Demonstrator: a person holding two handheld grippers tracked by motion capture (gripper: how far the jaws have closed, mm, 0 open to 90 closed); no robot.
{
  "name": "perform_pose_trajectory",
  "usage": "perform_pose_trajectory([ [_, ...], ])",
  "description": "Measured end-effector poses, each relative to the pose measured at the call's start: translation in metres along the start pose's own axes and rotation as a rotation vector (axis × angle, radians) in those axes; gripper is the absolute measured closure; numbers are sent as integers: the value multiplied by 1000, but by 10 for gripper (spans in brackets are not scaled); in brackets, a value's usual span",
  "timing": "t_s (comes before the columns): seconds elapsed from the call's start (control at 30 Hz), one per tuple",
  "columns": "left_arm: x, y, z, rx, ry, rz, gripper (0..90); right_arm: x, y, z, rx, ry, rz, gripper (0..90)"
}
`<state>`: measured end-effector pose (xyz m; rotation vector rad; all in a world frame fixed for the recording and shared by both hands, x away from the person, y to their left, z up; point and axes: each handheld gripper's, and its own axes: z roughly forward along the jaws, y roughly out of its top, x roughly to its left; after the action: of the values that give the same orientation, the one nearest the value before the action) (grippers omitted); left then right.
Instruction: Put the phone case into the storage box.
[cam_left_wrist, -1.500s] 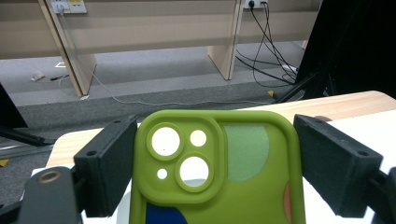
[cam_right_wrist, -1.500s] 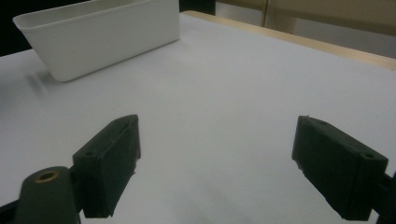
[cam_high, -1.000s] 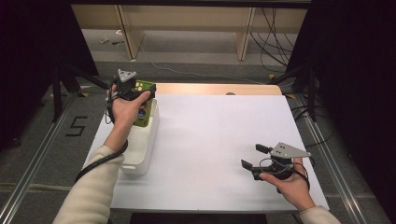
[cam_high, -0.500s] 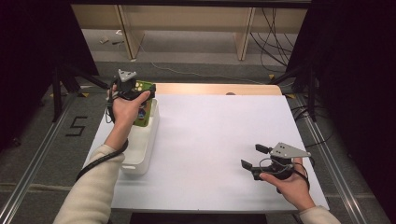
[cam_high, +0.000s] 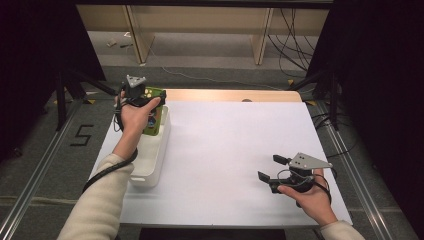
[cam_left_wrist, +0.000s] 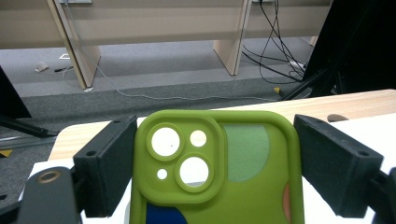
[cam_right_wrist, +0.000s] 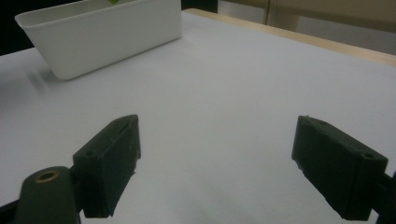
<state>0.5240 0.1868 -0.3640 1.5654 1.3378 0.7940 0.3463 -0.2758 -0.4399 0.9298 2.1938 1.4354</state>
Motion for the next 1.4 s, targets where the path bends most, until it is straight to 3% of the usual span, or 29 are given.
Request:
perform_pose_trajectory([
  [1.4, 5, -4, 13, 20, 12, 1, 162, 0, 0, -1, -4, -2, -4, 165],
])
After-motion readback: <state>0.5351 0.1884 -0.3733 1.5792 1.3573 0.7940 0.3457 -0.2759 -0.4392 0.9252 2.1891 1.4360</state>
